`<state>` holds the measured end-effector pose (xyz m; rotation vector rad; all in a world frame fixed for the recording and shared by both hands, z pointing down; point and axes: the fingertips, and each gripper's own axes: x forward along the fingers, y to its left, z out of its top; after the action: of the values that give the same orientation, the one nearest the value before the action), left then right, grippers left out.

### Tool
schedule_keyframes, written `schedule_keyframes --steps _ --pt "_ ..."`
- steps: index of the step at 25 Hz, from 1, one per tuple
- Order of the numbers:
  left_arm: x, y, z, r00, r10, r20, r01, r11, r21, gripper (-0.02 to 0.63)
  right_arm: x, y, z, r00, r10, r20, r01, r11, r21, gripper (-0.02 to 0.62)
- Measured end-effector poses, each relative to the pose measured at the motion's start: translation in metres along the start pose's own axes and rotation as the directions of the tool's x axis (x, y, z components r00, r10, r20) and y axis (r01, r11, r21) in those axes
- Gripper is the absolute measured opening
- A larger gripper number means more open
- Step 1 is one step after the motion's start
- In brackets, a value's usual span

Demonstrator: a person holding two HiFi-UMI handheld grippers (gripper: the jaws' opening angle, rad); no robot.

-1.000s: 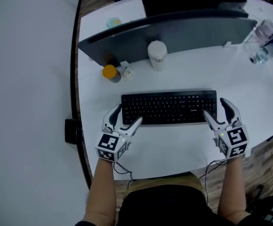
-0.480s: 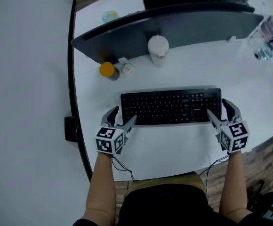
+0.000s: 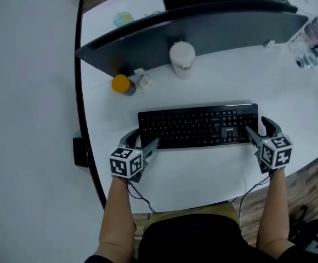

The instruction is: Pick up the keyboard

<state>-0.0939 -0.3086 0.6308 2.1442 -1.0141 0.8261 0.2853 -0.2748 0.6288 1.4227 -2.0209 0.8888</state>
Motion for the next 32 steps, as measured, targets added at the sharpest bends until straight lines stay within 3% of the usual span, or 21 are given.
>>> schedule_keyframes --steps 8,25,32 --pt "0.001 0.0 -0.002 1.0 -0.009 -0.021 0.009 1.0 -0.017 0.362 0.009 -0.006 -0.016 0.997 0.072 -0.033 -0.067 0.987 0.146 0.311" --pt "0.003 0.004 -0.004 0.997 0.016 -0.069 -0.02 0.999 -0.049 0.368 0.008 -0.007 -0.016 0.994 0.108 -0.006 -0.107 0.987 0.123 0.31" --pt "0.005 0.001 -0.003 0.99 -0.001 -0.142 -0.003 1.0 -0.029 0.336 0.013 0.003 -0.011 0.988 0.153 0.014 -0.152 0.97 0.19 0.284"
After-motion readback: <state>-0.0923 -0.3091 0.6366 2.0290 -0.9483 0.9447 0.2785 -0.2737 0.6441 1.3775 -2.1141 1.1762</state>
